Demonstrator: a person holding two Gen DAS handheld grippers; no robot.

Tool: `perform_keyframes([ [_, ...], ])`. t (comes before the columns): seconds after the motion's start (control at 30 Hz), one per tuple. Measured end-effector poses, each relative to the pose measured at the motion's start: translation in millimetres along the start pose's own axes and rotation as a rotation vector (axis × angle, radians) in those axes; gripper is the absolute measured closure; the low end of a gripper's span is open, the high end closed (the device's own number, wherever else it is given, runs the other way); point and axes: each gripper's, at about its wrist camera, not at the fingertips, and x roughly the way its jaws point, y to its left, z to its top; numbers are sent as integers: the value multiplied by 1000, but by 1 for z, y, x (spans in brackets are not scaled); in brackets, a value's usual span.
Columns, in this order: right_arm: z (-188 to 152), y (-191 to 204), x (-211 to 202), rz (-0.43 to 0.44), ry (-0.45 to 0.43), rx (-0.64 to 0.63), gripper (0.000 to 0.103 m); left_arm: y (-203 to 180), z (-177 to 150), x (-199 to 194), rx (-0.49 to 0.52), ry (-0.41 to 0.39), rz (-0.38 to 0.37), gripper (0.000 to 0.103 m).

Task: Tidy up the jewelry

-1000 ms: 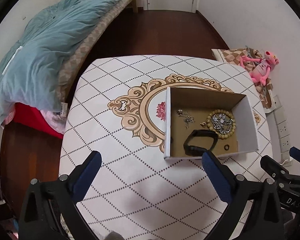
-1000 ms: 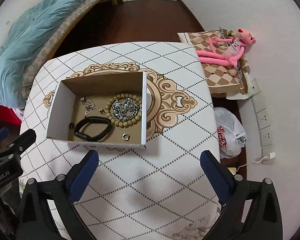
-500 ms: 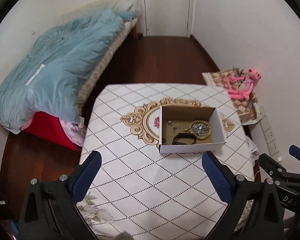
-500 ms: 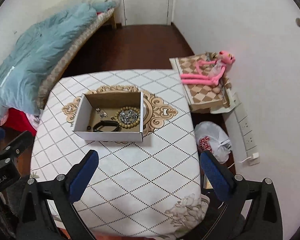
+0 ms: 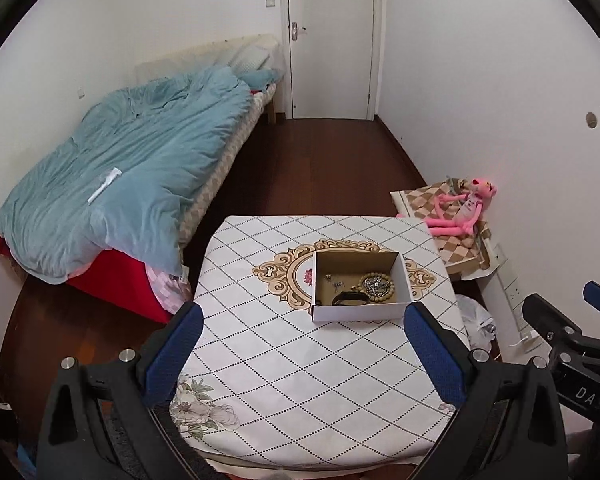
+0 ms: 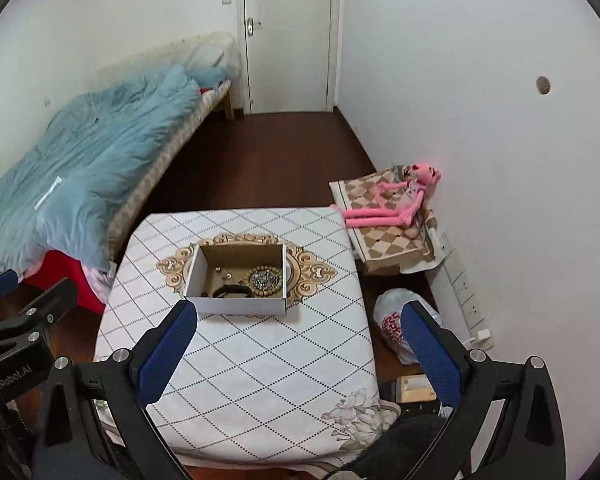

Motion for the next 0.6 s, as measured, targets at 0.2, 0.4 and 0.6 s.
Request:
perform_keyframes([
  [0.2,-2,-2,-21,-3,-22,13,0,0,-2,-15,-2,-5,-15,0],
  [0.4,0,-4,-15,2,5,25,0,-6,1,-4,9,31,-15,0],
  [0.6,15,-4,10,-2,32,31,0,-10,12,20,13,60,14,0],
])
